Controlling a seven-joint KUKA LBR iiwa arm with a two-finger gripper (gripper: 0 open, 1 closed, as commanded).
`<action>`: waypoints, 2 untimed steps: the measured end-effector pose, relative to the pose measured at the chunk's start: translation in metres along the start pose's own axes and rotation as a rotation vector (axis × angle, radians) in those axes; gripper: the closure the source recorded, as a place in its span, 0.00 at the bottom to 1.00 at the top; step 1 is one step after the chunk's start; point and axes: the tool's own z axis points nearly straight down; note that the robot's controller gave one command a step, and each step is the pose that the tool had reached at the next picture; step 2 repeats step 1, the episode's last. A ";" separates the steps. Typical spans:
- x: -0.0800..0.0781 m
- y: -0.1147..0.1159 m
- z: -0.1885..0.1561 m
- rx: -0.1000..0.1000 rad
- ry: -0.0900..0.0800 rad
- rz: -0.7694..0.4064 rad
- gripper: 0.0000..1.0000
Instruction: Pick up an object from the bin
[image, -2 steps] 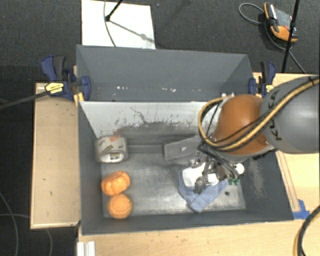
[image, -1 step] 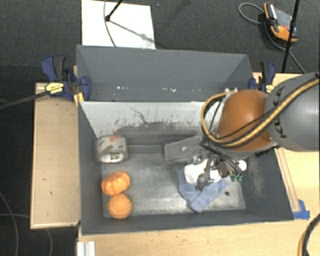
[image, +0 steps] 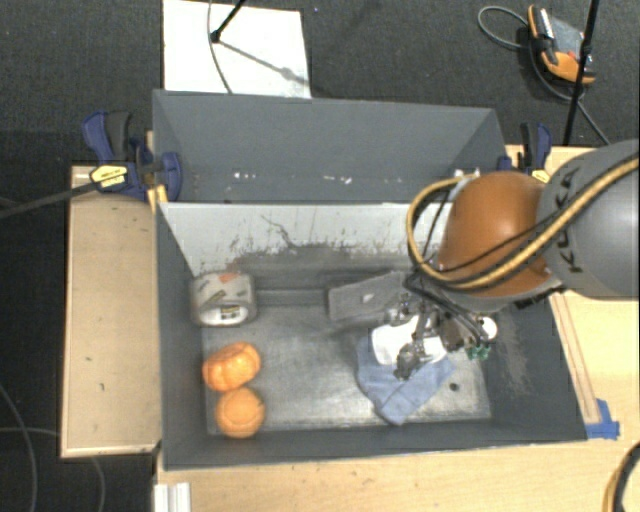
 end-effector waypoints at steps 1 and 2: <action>0.000 0.000 -0.019 0.000 -0.002 0.001 1.00; 0.000 0.000 -0.019 0.000 -0.002 0.001 1.00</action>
Offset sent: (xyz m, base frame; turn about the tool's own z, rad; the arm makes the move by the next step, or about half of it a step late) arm -0.0001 0.0001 0.0030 0.0000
